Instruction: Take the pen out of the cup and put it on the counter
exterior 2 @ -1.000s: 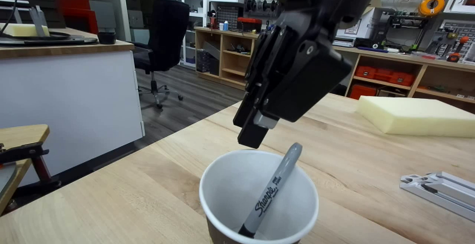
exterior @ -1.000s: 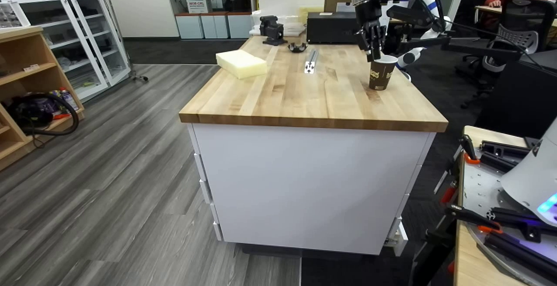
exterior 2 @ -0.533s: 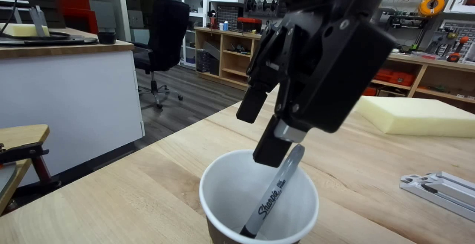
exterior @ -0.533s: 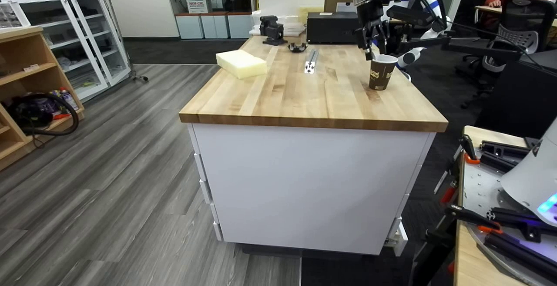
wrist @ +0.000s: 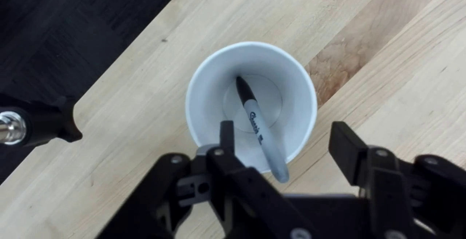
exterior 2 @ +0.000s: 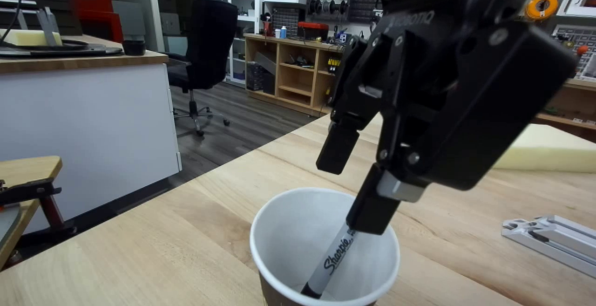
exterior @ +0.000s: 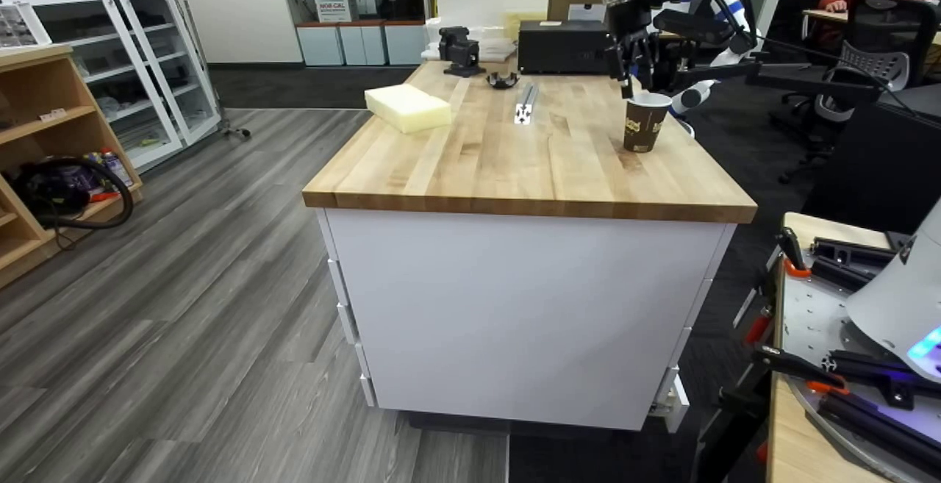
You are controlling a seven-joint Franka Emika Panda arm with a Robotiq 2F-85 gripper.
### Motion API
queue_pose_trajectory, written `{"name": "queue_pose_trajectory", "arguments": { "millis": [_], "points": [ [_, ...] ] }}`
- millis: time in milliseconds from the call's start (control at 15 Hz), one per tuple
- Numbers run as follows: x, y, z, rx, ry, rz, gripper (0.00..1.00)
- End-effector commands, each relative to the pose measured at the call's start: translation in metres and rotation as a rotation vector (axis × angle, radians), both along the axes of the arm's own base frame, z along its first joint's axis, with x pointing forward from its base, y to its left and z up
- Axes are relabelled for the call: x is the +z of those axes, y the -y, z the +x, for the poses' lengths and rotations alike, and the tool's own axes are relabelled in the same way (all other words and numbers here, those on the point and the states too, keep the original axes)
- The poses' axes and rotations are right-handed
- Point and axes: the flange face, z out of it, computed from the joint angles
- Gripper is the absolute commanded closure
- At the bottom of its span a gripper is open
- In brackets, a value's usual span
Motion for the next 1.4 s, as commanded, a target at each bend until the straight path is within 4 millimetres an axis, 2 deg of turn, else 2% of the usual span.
{"name": "queue_pose_trajectory", "arguments": {
  "millis": [0,333,600,667,733,933,1333],
  "points": [
    [0.002,0.008,0.001,0.019,0.016,-0.004,0.61],
    [0.004,0.01,0.002,0.031,0.032,-0.003,0.93],
    [0.003,0.01,0.003,0.036,0.032,-0.003,1.0],
    [0.003,0.01,0.003,0.035,0.032,-0.003,0.94],
    [0.003,0.011,0.003,0.035,0.034,-0.002,0.72],
    [0.004,0.012,0.003,0.042,0.045,0.002,0.63],
    [0.005,0.018,0.004,0.08,0.087,-0.002,0.25]
  ]
}}
